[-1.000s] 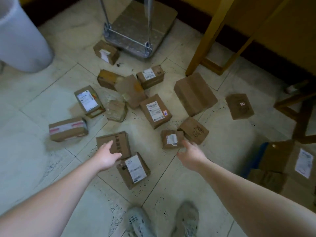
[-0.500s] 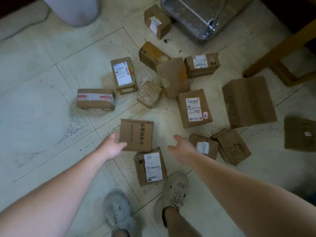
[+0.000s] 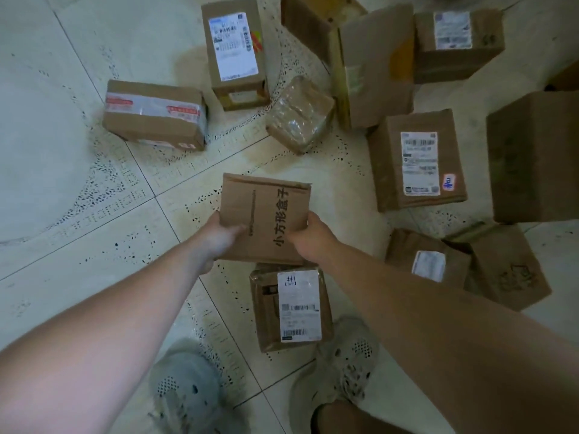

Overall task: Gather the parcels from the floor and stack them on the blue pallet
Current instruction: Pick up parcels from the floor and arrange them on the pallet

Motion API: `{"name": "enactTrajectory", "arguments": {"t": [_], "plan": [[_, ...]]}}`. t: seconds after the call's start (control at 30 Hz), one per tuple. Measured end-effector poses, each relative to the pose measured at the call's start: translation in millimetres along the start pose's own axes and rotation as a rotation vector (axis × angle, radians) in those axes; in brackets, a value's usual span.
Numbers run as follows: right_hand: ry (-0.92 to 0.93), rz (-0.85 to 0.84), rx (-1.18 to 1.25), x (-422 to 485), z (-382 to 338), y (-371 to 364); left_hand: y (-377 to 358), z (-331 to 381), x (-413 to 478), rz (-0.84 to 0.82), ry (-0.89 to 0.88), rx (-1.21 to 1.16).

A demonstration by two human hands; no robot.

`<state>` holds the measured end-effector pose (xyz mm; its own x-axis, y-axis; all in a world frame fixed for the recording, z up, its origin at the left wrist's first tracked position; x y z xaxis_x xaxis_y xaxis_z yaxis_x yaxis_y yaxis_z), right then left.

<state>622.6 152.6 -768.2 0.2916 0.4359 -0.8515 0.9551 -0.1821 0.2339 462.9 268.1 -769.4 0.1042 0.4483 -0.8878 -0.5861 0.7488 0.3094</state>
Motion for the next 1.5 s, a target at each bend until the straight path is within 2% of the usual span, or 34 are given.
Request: {"name": "enactTrajectory", "arguments": {"t": [0.13, 0.27, 0.43, 0.57, 0.77, 0.87, 0.97, 1.03, 1.1, 1.2, 1.33, 1.5], "plan": [[0.014, 0.072, 0.205, -5.5, 7.8, -4.5, -5.6, -11.5, 1.5, 0.0, -0.031, -0.101], [-0.036, 0.155, 0.23, -55.5, -2.1, 1.5, 12.1, -4.9, -44.6, 0.009, -0.119, -0.085], [0.008, 0.263, 0.336, -145.1, -32.8, 45.8, 36.8, 38.0, -124.2, -0.049, -0.289, 0.069], [0.031, 0.437, 0.419, -219.0, -52.1, 76.9, 50.6, 70.4, -191.4, -0.116, -0.375, 0.158], [0.07, 0.666, 0.545, -333.6, -31.1, 100.1, 39.3, 120.8, -288.1, -0.219, -0.543, 0.335], [0.027, 0.742, 0.674, -383.4, 12.3, 101.6, 3.2, 132.9, -337.2, -0.276, -0.644, 0.453], [-0.047, 0.824, 0.842, -427.5, 67.9, 96.7, -38.5, 119.1, -375.6, -0.244, -0.728, 0.569], [-0.077, 0.917, 0.887, -461.5, 110.0, 95.3, -70.8, 104.3, -403.9, -0.191, -0.769, 0.585], [-0.09, 1.011, 0.979, -494.7, 156.4, 90.9, -110.7, 83.0, -435.2, -0.22, -0.761, 0.537], [-0.095, 1.123, 1.133, -542.8, 227.4, 77.9, -180.4, 27.0, -480.9, -0.397, -0.639, 0.409], [-0.211, 1.212, 1.185, -611.6, 335.2, 44.9, -267.1, -72.1, -548.1, -0.513, -0.635, 0.567], [-0.351, 1.14, 1.064, -699.9, 459.5, -8.8, -352.6, -178.0, -624.5, -0.685, -0.651, 0.694]]}}
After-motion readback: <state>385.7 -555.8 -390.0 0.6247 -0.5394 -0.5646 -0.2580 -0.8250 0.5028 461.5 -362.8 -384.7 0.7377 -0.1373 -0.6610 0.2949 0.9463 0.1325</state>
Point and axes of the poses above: each hand's wrist, its own x-axis towards the middle knuckle, its own y-axis out of the back of the hand, z = x × y, the point moved 5 cm from there along x, towards the middle knuckle, and after that the axes turned 3 degrees about x, right-handed, at the moved point
